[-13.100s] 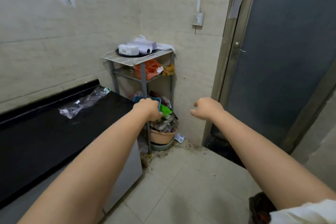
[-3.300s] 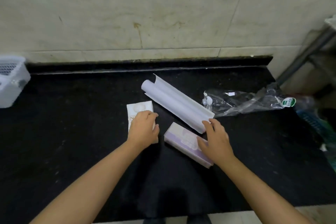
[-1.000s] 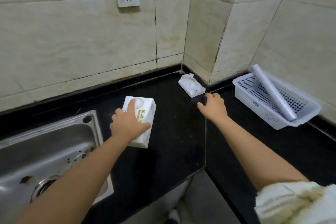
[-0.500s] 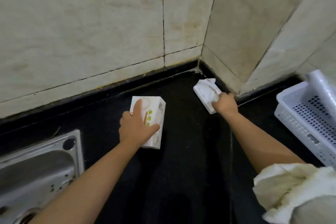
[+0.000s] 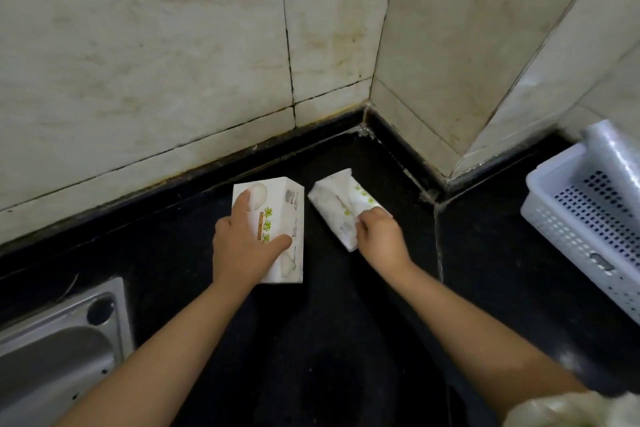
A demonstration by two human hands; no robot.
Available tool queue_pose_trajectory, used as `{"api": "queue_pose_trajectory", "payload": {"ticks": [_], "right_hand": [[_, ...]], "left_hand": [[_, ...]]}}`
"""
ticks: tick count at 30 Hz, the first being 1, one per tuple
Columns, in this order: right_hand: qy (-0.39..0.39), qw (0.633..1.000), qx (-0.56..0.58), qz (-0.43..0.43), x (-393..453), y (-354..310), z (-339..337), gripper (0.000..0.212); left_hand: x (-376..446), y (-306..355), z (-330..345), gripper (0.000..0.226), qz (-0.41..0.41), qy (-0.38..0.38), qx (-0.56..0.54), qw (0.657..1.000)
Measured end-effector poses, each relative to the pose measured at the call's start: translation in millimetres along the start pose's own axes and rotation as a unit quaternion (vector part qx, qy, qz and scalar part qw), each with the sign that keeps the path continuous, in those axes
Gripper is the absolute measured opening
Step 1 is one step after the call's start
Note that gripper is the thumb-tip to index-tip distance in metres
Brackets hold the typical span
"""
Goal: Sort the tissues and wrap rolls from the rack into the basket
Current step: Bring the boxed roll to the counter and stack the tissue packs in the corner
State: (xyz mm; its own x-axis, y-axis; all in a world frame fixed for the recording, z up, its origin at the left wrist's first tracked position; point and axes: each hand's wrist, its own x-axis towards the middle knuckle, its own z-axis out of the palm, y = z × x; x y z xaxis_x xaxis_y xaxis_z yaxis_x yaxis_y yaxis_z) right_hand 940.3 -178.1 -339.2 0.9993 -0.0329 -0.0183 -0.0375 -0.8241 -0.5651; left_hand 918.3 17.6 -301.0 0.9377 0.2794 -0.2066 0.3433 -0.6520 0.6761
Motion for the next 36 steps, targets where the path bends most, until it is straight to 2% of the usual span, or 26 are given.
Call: {"api": "queue_pose_trajectory", "payload": {"ticks": [4,7,14,18,24,27,30,36], "right_hand": [[-0.054,0.997,0.061,-0.014,-8,3,-2,0.024],[-0.029,0.995,0.089,-0.040,-11,26,-30,0.032],[-0.009,0.999,0.017,-0.031,-13,91,-86,0.029],[0.034,0.999,0.015,-0.015,-12,115,-101,0.028],[0.033,0.999,-0.023,-0.033,-11,141,-107,0.028],[0.027,0.998,-0.039,-0.040,-10,149,-110,0.027],[0.028,0.998,-0.037,-0.033,-13,155,-112,0.026],[-0.026,0.998,-0.035,-0.041,-7,140,-113,0.030]], "left_hand": [[2,13,4,0.091,-0.011,0.005,-0.019,1.000],[6,33,14,0.092,-0.004,-0.006,-0.036,0.999],[26,131,78,0.092,0.051,-0.061,-0.048,0.996],[42,177,124,0.092,-0.059,-0.087,-0.081,0.991],[54,181,179,0.094,-0.168,-0.088,-0.052,0.980],[58,183,195,0.100,-0.178,-0.071,-0.019,0.981],[62,188,201,0.100,-0.183,-0.066,-0.031,0.980],[64,179,176,0.081,-0.168,-0.091,-0.102,0.976]]}}
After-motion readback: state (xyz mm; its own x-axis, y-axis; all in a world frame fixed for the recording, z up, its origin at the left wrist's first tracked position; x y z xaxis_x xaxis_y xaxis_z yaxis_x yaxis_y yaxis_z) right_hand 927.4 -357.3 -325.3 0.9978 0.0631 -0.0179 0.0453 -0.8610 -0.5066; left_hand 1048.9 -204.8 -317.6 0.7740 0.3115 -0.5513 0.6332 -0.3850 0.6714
